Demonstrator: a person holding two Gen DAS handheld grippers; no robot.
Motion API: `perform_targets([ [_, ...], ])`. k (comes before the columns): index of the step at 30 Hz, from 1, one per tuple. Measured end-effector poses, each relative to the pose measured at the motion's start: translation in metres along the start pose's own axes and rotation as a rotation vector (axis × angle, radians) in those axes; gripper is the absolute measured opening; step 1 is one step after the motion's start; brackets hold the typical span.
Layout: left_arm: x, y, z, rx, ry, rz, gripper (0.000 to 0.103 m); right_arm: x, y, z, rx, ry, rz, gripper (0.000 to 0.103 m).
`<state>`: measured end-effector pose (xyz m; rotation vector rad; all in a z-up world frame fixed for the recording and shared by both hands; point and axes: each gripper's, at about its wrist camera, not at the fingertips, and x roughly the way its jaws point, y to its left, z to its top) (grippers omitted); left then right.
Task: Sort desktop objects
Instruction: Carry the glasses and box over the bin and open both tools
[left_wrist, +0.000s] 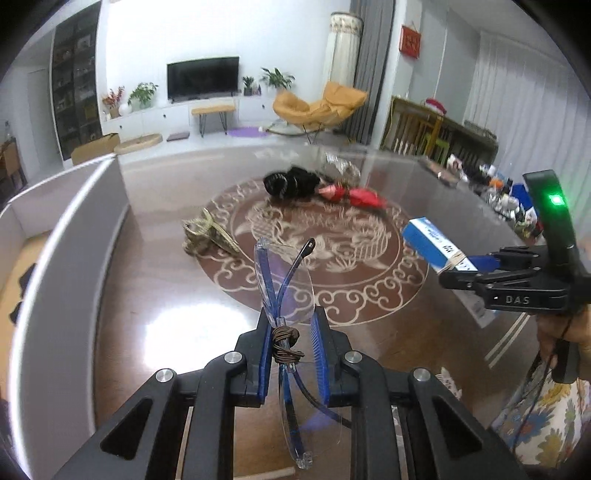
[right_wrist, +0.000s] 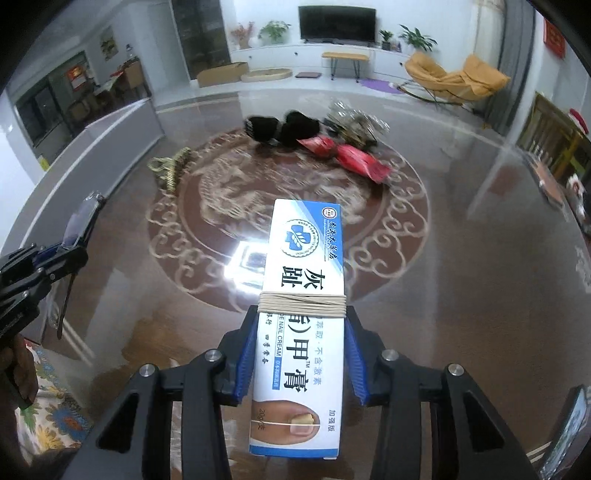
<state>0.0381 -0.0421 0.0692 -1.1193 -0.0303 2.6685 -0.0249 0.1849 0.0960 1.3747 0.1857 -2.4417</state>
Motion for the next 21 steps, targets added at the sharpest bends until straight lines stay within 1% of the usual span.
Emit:
perform_targets([
  [4,-0.022,0.017,0.006,-0.056,-0.034,-0.007,0.02,-0.01,0.021,0.014,-0.033,-0.015,0.026,0.043],
  [10,-0.059,0.046,0.013,-0.124,-0.09,0.005,0.02,-0.021,0.057,0.037,-0.1,-0.032,0.066,0.043],
  [15,-0.098,0.078,0.018,-0.188,-0.145,0.009,0.02,-0.036,0.095,0.059,-0.146,-0.056,0.134,0.043],
  [17,-0.112,0.09,0.017,-0.211,-0.159,0.025,0.02,-0.043,0.116,0.072,-0.168,-0.068,0.174,0.043],
  [20,-0.134,0.121,0.014,-0.232,-0.174,0.096,0.02,-0.053,0.154,0.094,-0.209,-0.091,0.241,0.043],
  [21,-0.14,0.133,0.012,-0.241,-0.175,0.13,0.02,-0.056,0.169,0.103,-0.224,-0.1,0.264,0.043],
])
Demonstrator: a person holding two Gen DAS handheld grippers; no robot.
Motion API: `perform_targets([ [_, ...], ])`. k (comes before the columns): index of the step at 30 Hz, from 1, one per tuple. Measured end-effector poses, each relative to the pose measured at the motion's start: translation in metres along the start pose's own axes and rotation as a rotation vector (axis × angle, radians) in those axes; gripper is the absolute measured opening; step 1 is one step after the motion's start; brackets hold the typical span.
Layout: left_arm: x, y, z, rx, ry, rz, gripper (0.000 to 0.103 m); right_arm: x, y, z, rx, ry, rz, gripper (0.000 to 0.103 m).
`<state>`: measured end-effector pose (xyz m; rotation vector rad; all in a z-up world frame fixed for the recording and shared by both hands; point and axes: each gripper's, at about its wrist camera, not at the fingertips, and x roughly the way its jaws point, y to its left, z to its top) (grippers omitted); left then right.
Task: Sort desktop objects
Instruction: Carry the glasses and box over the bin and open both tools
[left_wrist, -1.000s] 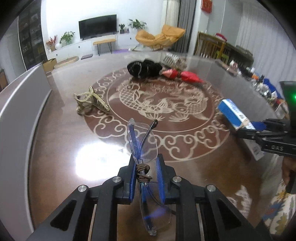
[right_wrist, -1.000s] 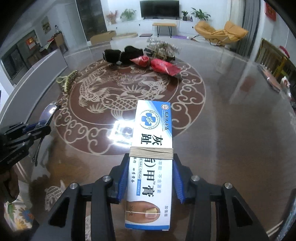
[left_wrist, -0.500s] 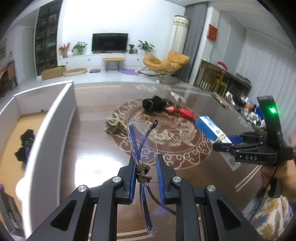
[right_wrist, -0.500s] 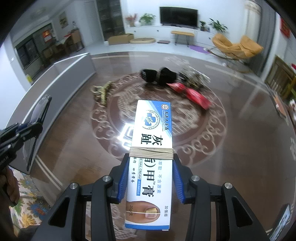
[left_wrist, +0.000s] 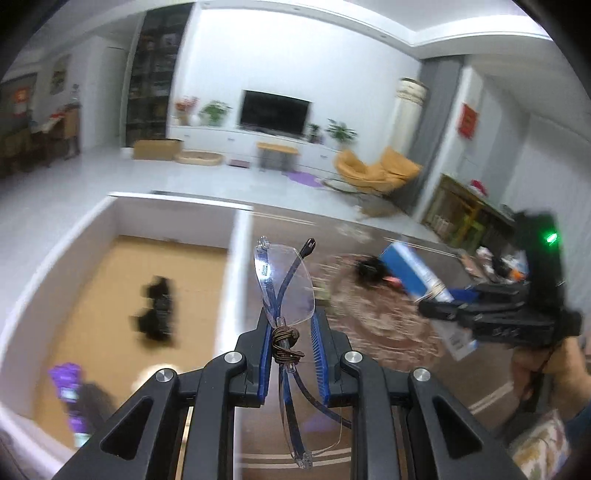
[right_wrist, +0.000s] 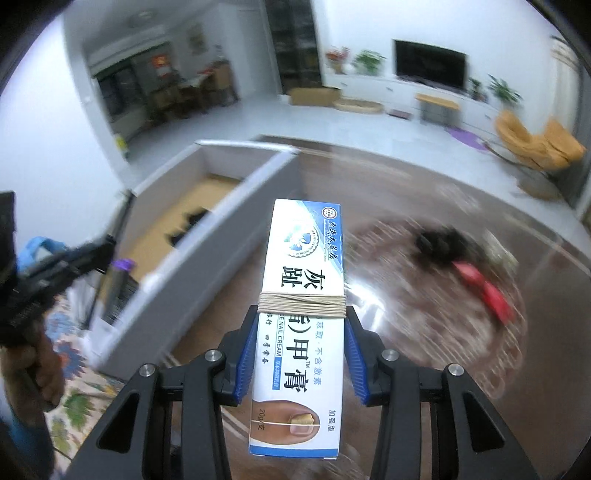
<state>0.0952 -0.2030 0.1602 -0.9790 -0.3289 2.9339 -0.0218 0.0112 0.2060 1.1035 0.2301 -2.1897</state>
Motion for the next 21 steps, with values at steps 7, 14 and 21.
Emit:
perform_targets([
  [7,0.003,0.09,0.004,-0.076,0.057,0.18,0.02,0.039,0.107,0.067,-0.089,-0.04,0.181,0.043],
  [14,0.035,0.162,-0.023,-0.168,0.214,0.316,0.023,0.136,0.205,0.076,-0.18,0.058,0.251,0.043],
  [21,0.043,0.196,-0.052,-0.247,0.293,0.459,0.097,0.195,0.226,0.049,-0.21,0.17,0.227,0.084],
])
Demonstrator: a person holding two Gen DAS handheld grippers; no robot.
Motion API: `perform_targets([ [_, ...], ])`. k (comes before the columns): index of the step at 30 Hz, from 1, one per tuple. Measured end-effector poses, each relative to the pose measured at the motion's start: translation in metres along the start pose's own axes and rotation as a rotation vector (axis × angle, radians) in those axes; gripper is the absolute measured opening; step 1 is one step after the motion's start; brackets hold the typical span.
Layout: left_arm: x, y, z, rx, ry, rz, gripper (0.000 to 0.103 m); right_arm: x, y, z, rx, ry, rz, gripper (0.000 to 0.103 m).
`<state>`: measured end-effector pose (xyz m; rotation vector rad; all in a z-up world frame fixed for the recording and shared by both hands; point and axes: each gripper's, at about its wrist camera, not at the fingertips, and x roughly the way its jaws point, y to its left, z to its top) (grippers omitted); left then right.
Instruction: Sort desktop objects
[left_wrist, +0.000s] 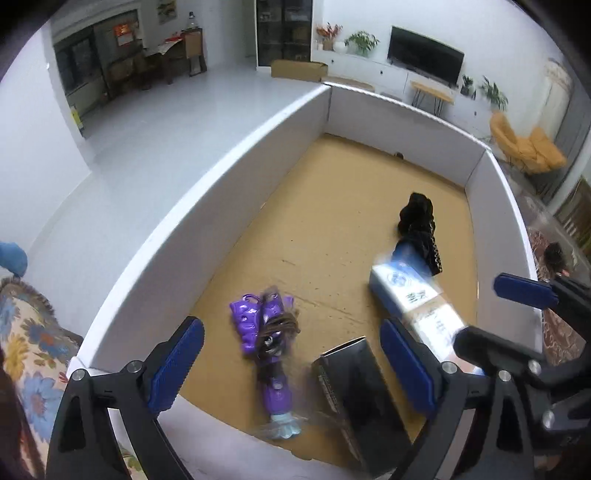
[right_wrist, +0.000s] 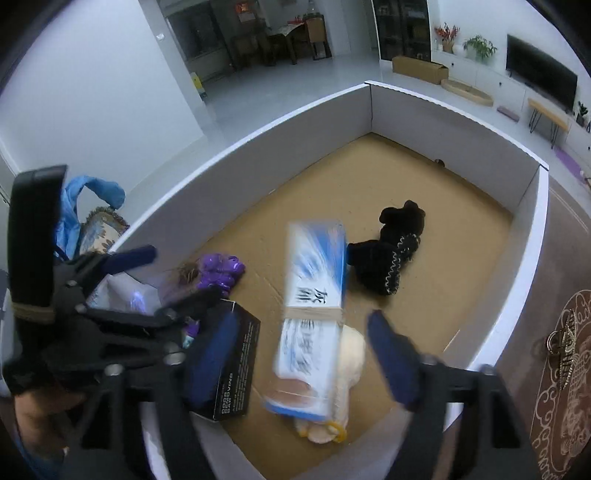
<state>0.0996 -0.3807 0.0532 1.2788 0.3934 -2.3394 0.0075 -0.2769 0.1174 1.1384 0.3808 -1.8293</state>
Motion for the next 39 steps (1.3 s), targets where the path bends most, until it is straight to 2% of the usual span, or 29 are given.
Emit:
perform_targets([
  [4,-0.012,0.01,-0.006,-0.064,-0.086,0.006,0.097,-0.023,-0.009,-0.008,-0.025,-0.089,-0.034,0.089],
  [8,-0.035,0.011,-0.011,-0.12,-0.193,0.009,0.097,-0.065,-0.035,-0.017,0.017,-0.223,-0.066,0.094],
  [11,-0.057,0.002,-0.014,-0.126,-0.278,-0.02,0.097,-0.1,-0.069,-0.038,0.058,-0.32,-0.127,0.1],
  [13,-0.074,-0.014,-0.016,-0.104,-0.33,-0.039,0.097,-0.12,-0.093,-0.061,0.074,-0.348,-0.201,0.101],
  [17,-0.1,-0.055,-0.018,-0.033,-0.39,-0.117,0.098,-0.141,-0.165,-0.124,0.163,-0.314,-0.371,0.101],
  [22,-0.132,-0.137,-0.028,0.117,-0.428,-0.244,0.1,-0.164,-0.258,-0.22,0.352,-0.218,-0.559,0.101],
  [26,-0.143,-0.204,-0.04,0.216,-0.405,-0.34,0.102,-0.181,-0.307,-0.274,0.442,-0.163,-0.655,0.101],
  [30,-0.13,-0.273,-0.058,0.303,-0.317,-0.42,0.102,-0.181,-0.336,-0.306,0.5,-0.134,-0.648,0.101],
  [33,-0.104,-0.319,-0.077,0.371,-0.249,-0.421,0.102,-0.18,-0.345,-0.318,0.534,-0.138,-0.632,0.101],
  [39,-0.035,-0.373,-0.101,0.431,-0.13,-0.385,0.102,-0.183,-0.352,-0.32,0.589,-0.15,-0.604,0.103],
])
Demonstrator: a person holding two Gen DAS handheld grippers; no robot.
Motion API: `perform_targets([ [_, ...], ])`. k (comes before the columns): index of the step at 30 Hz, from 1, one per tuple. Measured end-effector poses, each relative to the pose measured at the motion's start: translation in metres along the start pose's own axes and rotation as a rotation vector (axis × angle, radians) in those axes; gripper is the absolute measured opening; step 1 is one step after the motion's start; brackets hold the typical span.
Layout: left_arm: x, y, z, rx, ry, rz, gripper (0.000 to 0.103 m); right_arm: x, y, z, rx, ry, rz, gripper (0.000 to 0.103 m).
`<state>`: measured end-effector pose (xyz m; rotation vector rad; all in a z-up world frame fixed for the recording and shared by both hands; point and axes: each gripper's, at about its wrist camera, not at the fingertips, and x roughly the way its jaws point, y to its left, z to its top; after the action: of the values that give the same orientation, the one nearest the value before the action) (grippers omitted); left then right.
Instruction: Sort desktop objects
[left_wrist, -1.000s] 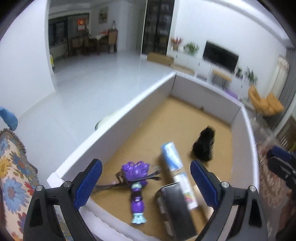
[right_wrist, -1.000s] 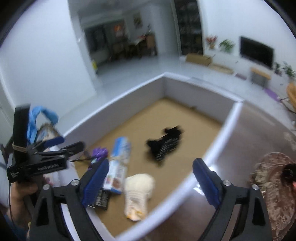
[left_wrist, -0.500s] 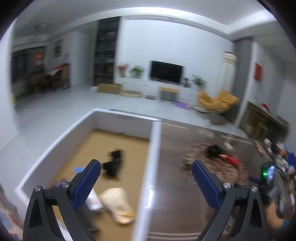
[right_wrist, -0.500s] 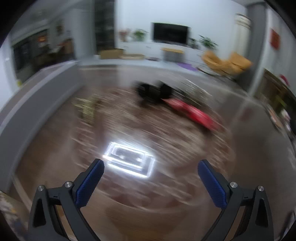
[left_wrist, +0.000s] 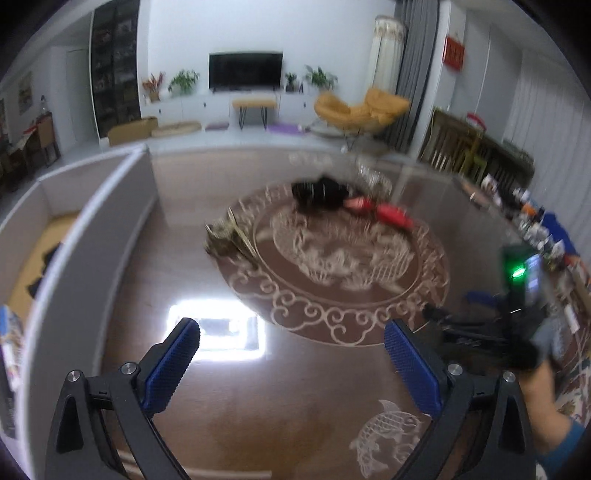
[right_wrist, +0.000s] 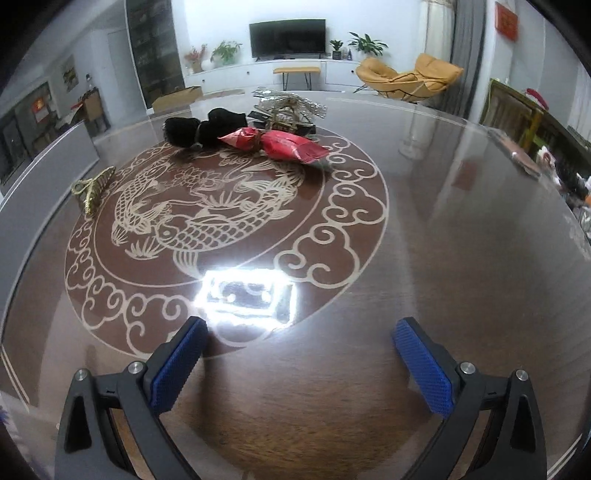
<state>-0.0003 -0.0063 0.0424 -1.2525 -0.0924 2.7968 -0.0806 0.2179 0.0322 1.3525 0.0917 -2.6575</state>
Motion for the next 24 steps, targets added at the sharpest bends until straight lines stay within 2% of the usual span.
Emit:
perform_targets([
  [8,0.067,-0.015,-0.008,-0.022,0.063,0.015,0.102,-0.001,0.005,-0.005,-0.015,0.008,-0.022,0.103],
  [12,0.075,-0.023,-0.016,-0.006,0.057,0.038,0.102,-0.001,0.005,-0.005,-0.015,0.008,-0.022,0.103],
  [15,0.084,-0.02,-0.023,-0.026,0.083,0.029,0.102,-0.001,0.004,-0.006,-0.015,0.008,-0.022,0.103],
  [18,0.08,-0.014,-0.021,-0.055,0.061,0.024,0.102,-0.001,0.005,-0.005,-0.015,0.008,-0.022,0.103],
  [20,0.083,-0.008,-0.022,-0.087,0.074,0.015,0.102,-0.001,0.004,-0.005,-0.015,0.008,-0.022,0.103],
  [24,0.084,-0.01,-0.021,-0.08,0.072,0.024,0.102,-0.001,0.004,-0.005,-0.015,0.008,-0.022,0.103],
])
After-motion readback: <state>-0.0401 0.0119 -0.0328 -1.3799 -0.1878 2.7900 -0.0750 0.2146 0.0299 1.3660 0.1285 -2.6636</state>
